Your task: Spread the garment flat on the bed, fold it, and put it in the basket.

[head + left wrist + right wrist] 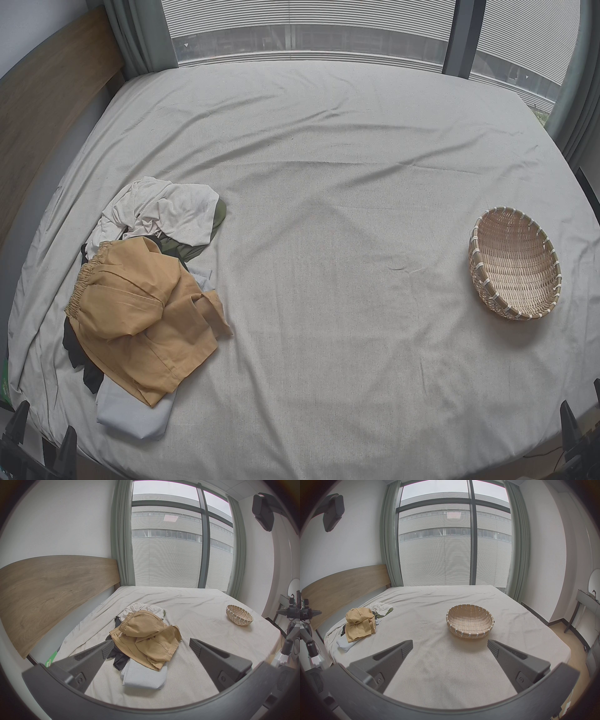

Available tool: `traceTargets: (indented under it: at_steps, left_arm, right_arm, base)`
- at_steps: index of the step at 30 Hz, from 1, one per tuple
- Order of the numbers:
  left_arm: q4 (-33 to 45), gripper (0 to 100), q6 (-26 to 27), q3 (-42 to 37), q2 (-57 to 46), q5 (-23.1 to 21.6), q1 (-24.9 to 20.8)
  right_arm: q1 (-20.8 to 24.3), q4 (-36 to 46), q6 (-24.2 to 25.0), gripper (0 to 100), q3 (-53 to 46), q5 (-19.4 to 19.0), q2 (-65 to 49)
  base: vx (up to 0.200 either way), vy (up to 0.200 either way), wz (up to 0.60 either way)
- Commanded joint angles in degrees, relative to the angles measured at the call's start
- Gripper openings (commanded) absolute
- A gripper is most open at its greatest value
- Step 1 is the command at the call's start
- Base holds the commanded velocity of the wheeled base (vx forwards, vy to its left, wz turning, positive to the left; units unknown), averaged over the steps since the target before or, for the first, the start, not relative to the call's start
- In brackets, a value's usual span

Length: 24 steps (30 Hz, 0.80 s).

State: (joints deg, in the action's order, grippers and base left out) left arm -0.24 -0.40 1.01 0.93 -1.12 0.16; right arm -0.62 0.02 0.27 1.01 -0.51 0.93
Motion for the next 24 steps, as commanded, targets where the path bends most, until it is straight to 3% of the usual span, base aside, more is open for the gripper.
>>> traceTargets:
  at_steps: [1, 11, 16, 24]
  left_arm:
    - [-0.02, 100, 0.14, -1.01, -0.93, -0.11, 0.02]
    - [-0.81, 100, 0.31, -0.92, -0.93, -0.28, 0.02]
    - [-0.28, 100, 0.23, 12.08, 5.4, -0.72, -0.42]
    - [-0.28, 100, -0.3, 11.29, 9.01, -2.48, -2.27]
  right_arm:
    - [0.01, -0.02, 0.0, 100, -0.92, -0.02, -0.84]
    - [-0.08, 0.06, 0.0, 100, -0.92, -0.02, -0.84]
    - [-0.08, 0.06, 0.0, 100, -0.92, -0.02, -0.84]
    - [-0.08, -0.02, 0.0, 100, -0.92, -0.02, -0.84]
  base:
    - [0.0, 0.0, 0.0]
    - [0.0, 0.0, 0.0]
    - [0.0, 0.0, 0.0]
    - [0.0, 0.0, 0.0]
